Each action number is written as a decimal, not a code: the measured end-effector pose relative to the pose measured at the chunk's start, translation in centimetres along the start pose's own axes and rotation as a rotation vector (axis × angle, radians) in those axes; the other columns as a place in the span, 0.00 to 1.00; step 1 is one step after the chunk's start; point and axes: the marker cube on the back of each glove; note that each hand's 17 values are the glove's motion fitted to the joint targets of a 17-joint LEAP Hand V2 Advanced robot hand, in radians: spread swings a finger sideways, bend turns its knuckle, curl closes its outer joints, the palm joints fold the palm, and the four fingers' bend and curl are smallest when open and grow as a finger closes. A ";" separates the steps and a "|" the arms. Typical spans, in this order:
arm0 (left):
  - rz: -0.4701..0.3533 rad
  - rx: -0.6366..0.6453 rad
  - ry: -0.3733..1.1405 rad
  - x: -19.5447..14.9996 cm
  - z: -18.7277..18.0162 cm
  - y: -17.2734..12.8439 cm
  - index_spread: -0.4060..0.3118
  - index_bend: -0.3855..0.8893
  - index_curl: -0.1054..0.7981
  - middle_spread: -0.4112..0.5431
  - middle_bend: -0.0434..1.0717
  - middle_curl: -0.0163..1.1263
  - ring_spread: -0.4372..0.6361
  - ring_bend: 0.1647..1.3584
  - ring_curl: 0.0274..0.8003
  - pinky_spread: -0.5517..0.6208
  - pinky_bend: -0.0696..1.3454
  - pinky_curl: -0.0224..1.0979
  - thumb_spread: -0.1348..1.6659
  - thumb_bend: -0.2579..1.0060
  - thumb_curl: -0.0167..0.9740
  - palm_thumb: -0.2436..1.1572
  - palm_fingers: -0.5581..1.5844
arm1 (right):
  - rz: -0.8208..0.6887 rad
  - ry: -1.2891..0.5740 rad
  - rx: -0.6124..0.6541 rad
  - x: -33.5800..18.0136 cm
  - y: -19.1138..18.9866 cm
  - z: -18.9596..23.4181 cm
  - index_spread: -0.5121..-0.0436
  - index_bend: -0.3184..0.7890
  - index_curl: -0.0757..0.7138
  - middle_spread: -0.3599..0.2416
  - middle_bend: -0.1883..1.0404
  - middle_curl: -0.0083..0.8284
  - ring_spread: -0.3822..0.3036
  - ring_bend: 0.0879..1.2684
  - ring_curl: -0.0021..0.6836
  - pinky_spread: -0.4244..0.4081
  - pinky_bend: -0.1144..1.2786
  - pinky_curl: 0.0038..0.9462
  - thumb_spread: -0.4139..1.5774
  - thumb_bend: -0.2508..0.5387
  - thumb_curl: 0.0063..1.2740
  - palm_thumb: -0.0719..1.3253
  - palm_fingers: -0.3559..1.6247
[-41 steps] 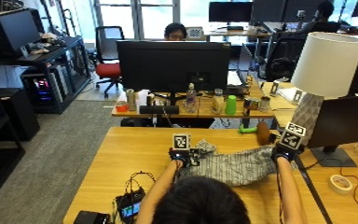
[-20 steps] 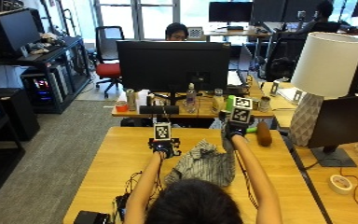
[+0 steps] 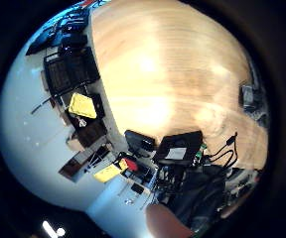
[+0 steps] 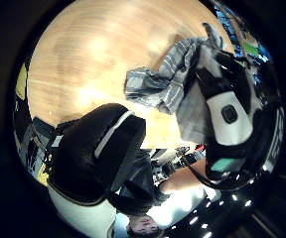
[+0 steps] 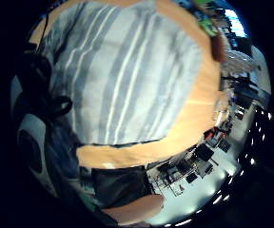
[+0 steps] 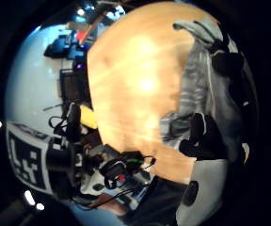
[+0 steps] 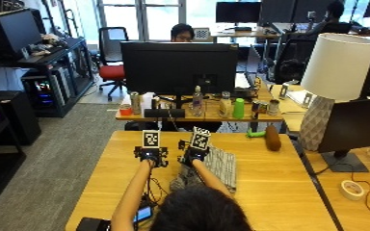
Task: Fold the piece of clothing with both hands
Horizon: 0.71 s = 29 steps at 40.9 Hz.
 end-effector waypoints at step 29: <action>0.116 0.066 -0.026 4.0 -4.2 2.9 0.56 0.35 0.16 0.80 0.17 0.17 0.89 0.37 0.33 0.85 0.43 0.33 0.67 0.18 0.27 0.24 0.17 | -0.044 -0.114 0.382 7.6 3.5 -15.9 0.52 0.38 0.34 0.52 0.36 0.56 0.40 0.33 0.58 0.52 0.50 0.38 0.74 0.30 0.39 0.66 0.61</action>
